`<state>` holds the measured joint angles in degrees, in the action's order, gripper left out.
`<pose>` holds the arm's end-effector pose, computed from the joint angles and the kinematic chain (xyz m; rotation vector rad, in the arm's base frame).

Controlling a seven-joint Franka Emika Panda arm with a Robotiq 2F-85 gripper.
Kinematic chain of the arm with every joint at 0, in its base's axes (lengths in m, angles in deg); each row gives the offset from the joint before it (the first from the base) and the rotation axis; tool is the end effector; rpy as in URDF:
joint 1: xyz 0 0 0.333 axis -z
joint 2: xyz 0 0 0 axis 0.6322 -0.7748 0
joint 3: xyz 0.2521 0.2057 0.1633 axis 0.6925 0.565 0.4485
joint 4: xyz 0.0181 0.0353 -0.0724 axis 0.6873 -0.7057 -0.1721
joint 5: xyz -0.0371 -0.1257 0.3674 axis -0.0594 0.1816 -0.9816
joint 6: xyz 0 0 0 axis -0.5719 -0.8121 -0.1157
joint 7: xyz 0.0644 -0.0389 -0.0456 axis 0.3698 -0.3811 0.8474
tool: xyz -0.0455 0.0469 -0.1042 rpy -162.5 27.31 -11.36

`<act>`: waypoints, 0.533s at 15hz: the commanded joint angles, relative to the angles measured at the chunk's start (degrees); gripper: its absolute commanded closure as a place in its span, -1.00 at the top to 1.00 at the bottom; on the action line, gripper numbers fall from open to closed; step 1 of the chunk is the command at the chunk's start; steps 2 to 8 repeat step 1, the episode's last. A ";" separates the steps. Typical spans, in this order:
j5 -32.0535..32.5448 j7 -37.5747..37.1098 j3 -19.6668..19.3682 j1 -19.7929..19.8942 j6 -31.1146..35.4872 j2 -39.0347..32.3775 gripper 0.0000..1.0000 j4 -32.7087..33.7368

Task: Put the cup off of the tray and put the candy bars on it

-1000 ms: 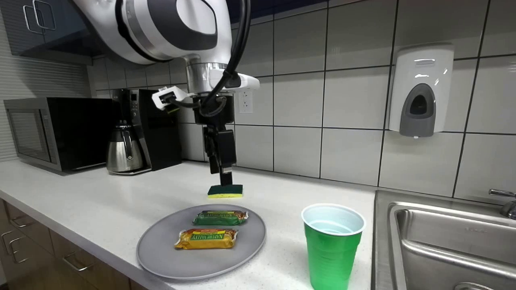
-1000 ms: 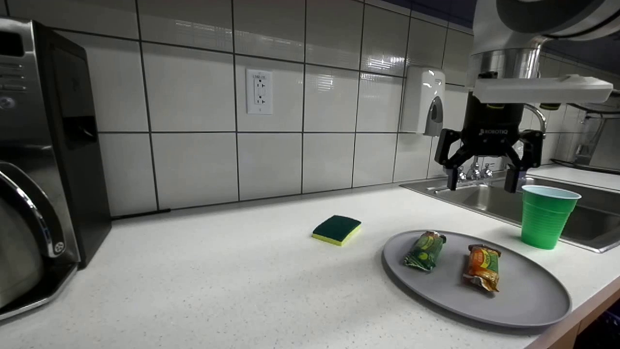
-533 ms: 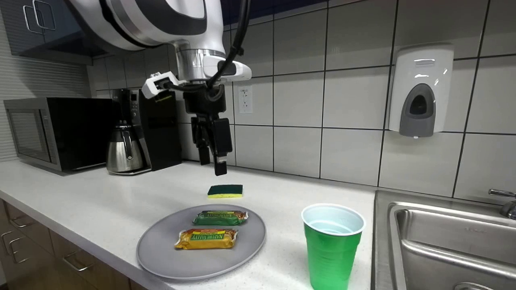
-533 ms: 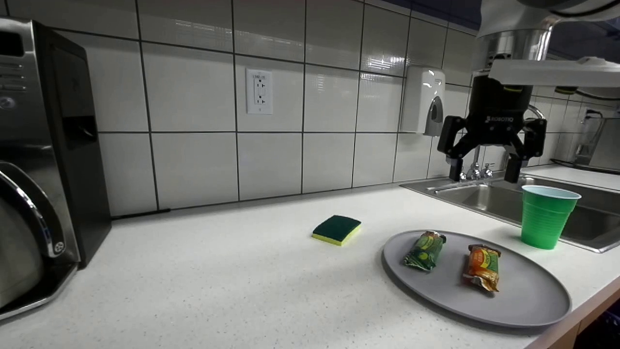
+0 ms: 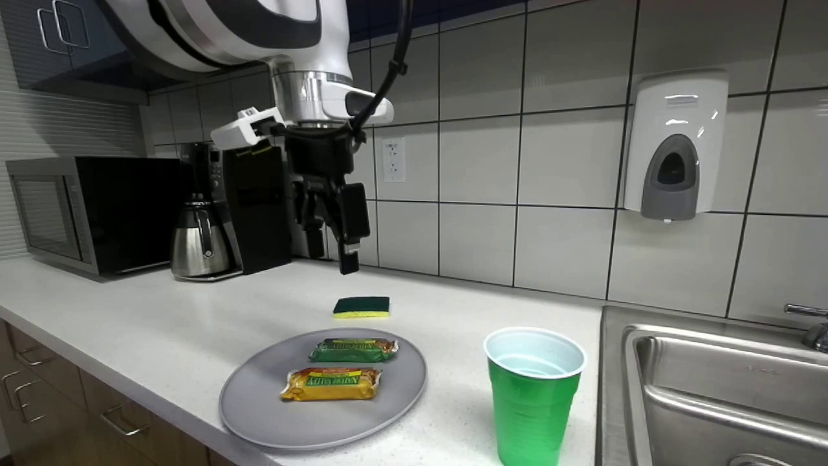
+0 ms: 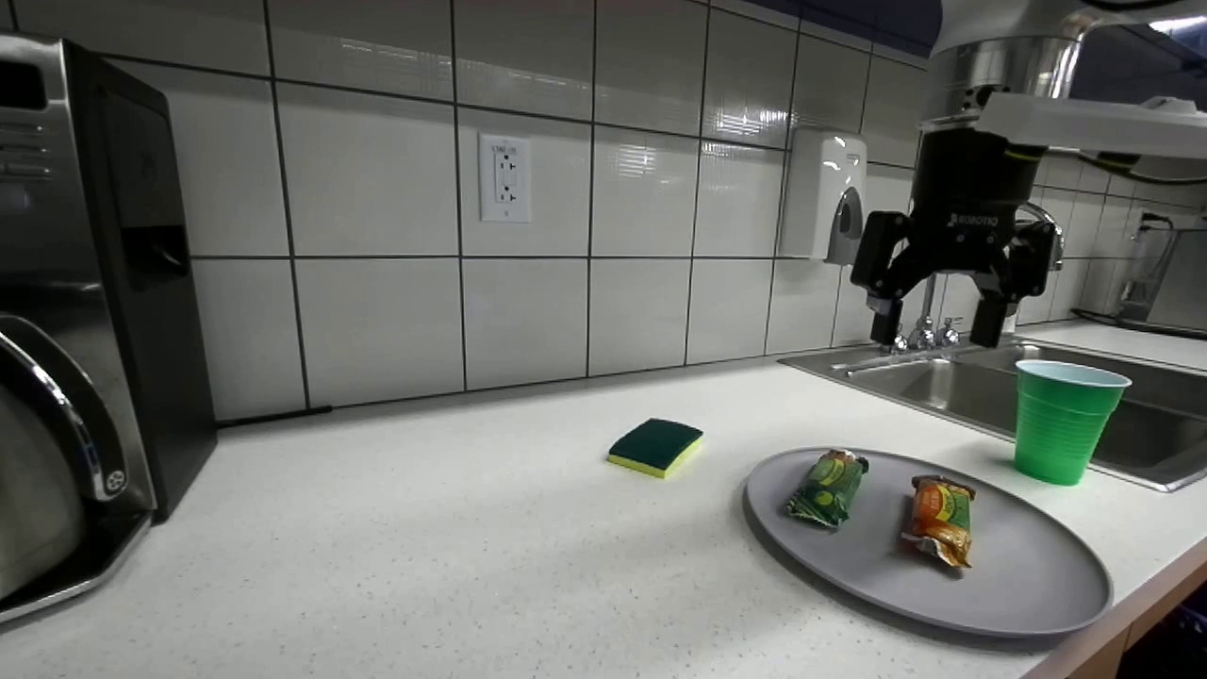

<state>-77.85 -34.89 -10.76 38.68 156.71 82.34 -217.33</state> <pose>0.3979 0.0058 0.4012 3.1092 -0.4365 0.0964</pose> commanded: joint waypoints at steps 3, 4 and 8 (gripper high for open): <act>-0.48 0.43 0.99 1.00 -0.11 0.02 1.00 0.05; -0.48 0.43 0.99 1.00 -0.11 0.02 1.00 0.05; -0.48 0.43 0.99 1.00 -0.11 0.02 1.00 0.05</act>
